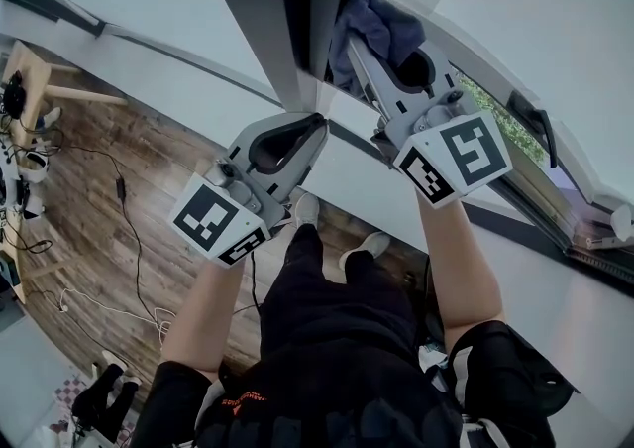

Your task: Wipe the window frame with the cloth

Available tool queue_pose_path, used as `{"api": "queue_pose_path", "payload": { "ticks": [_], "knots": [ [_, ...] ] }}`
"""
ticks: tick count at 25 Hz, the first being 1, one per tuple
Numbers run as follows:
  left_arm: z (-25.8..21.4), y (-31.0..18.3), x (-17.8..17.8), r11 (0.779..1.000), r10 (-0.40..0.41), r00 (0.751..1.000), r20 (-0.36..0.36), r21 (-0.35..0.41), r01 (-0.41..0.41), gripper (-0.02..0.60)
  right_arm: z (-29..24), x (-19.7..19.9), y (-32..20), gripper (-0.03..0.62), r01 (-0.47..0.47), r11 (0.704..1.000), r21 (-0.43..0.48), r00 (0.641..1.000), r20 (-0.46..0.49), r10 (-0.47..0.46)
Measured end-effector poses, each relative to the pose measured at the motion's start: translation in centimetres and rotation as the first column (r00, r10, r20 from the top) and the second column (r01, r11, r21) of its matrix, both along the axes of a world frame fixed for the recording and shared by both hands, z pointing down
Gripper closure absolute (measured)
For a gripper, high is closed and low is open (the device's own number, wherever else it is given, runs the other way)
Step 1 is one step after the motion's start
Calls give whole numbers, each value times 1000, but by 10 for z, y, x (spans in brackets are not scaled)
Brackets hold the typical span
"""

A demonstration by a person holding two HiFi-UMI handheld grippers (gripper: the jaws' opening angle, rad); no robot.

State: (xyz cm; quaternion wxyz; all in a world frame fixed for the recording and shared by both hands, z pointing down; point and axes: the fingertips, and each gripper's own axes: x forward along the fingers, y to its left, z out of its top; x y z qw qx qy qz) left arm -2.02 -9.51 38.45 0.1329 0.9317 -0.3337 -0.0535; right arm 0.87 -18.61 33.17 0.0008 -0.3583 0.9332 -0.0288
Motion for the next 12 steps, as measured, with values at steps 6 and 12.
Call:
{"api": "queue_pose_path", "payload": {
  "ticks": [6,12],
  "knots": [
    [20,-1,2,999,0,1000,4,-32,0,545,21,3,-3,514,-11,1000,-29,1000,1,11],
    [40,2,4,998,-9,1000,0,-62,9,546,42,7,-3,514,-21,998,-56,1000,-7,21]
  ]
}}
